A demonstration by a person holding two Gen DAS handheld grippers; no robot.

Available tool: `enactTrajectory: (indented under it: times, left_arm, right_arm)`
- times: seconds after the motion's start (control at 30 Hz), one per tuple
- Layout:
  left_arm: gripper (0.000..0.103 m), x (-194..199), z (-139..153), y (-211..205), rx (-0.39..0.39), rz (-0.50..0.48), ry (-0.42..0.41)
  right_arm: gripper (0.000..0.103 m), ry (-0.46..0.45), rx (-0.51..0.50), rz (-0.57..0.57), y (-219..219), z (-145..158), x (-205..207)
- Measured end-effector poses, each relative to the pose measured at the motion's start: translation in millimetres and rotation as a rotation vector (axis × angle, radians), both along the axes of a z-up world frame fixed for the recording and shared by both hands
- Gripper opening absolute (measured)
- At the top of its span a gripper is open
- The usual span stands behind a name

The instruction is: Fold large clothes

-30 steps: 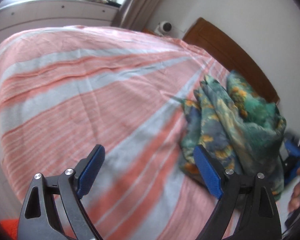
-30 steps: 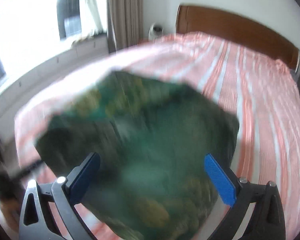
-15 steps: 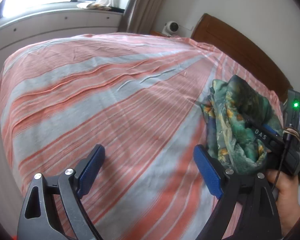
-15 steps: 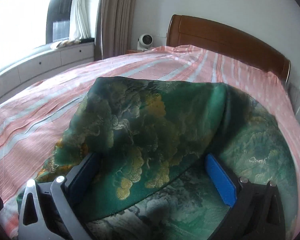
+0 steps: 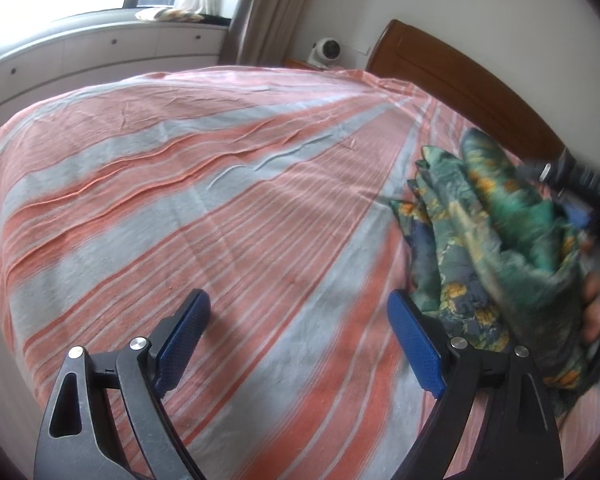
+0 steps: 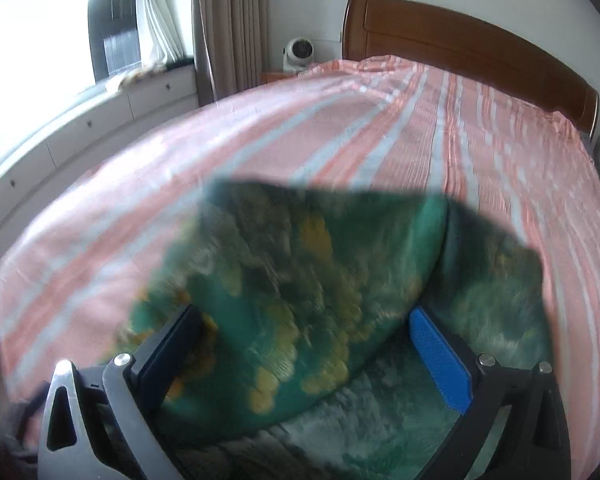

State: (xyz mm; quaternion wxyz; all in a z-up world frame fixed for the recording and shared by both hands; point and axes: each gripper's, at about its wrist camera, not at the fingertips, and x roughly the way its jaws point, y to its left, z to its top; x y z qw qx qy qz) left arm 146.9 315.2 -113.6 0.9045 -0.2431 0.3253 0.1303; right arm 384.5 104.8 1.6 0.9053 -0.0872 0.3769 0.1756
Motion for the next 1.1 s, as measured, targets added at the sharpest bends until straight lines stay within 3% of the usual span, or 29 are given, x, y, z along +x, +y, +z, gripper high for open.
enactTrajectory:
  times: [0.07,0.13,0.2,0.27,0.37,0.53,0.73,0.9,0.97,1.1]
  left_arm:
    - [0.09,0,0,0,-0.004,0.002,-0.001]
    - [0.09,1,0,-1,-0.001,0.002,0.003]
    - [0.09,2,0,-2,0.006,-0.003,0.008]
    - [0.09,3,0,-4,0.013,-0.011,0.008]
    - [0.091,4,0,-6,0.025,-0.029,0.01]
    - [0.092,10,-3,-7,0.035,-0.047,0.029]
    - [0.092,13,-3,-12,0.049,-0.047,0.042]
    - [0.094,12,-2,-13,0.067,-0.031,0.051]
    - [0.094,12,-2,-13,0.066,-0.023,0.053]
    - [0.094,12,-1,-16,0.083,-0.019,0.058]
  right_arm:
    - [0.103,-0.079,0.029,-0.019,-2,29,2]
    - [0.103,-0.109,0.035,-0.036,2,39,13]
    - [0.103,-0.065,0.03,-0.047,11,28,37]
    - [0.103,0.046,0.013,-0.08,19,-7,68]
    - [0.103,0.116,0.004,-0.095,22,-54,87]
    - [0.103,0.093,-0.047,-0.087,27,-72,89]
    - [0.103,0.083,-0.023,-0.081,20,-74,86]
    - [0.103,0.143,-0.038,-0.083,22,-60,86]
    - [0.103,0.167,-0.022,-0.07,20,-39,84]
    - [0.103,0.105,0.056,-0.088,6,16,66]
